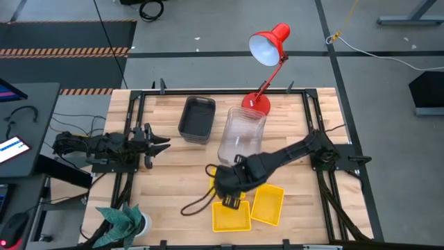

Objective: Stack baskets by color
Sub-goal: Stack the right yellow bin on the top yellow bin

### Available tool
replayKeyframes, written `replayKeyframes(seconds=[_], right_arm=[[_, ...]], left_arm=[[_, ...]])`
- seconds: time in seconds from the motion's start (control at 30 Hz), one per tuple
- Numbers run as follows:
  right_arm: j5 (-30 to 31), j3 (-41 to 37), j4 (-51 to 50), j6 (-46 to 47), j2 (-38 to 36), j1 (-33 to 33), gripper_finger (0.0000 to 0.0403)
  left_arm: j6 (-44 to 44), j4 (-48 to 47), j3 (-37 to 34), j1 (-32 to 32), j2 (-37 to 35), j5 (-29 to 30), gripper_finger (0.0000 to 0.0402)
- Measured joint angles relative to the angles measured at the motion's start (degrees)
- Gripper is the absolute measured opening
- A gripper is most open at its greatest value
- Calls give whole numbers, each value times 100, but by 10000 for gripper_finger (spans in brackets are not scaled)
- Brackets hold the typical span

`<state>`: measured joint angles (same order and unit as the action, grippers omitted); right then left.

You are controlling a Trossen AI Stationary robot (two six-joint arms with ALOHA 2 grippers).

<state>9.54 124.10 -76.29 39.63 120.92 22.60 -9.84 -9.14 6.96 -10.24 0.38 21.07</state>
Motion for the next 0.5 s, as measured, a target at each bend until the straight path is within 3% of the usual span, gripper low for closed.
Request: replayKeyframes(seconds=[0.23,0.5], right_arm=[[-35,-297,234,593,96,355,165],[-635,-979,100,1588,94,593,165]], left_arm=[[3,17,0,0,-2,-34,105],[14,24,0,0,-2,-37,105]])
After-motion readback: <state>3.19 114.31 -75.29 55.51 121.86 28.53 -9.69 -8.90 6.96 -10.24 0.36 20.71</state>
